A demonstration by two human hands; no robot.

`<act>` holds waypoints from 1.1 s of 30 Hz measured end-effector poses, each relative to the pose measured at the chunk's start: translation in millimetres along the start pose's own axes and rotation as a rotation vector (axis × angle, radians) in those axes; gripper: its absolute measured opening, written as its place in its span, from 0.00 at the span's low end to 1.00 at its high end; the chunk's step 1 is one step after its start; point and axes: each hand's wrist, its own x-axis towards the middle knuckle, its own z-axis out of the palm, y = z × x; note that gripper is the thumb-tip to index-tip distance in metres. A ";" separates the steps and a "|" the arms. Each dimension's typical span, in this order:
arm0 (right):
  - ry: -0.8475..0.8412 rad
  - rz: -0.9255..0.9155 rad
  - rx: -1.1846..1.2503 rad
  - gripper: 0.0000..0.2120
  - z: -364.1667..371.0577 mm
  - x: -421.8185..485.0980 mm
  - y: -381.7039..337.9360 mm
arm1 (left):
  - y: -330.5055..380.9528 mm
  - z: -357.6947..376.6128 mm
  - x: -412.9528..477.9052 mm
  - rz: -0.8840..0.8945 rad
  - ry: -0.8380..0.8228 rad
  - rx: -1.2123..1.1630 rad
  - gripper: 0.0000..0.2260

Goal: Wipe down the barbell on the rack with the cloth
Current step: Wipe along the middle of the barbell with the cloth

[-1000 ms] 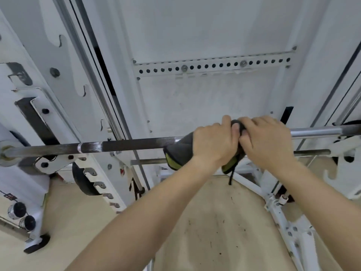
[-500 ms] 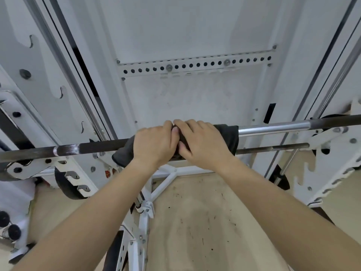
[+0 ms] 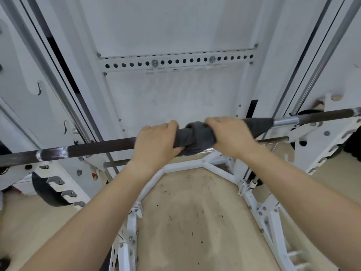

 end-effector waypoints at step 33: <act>0.194 -0.067 -0.127 0.15 12.4 -88.7 282.4 | 298.6 34.1 167.1 -0.028 -0.150 0.067 0.09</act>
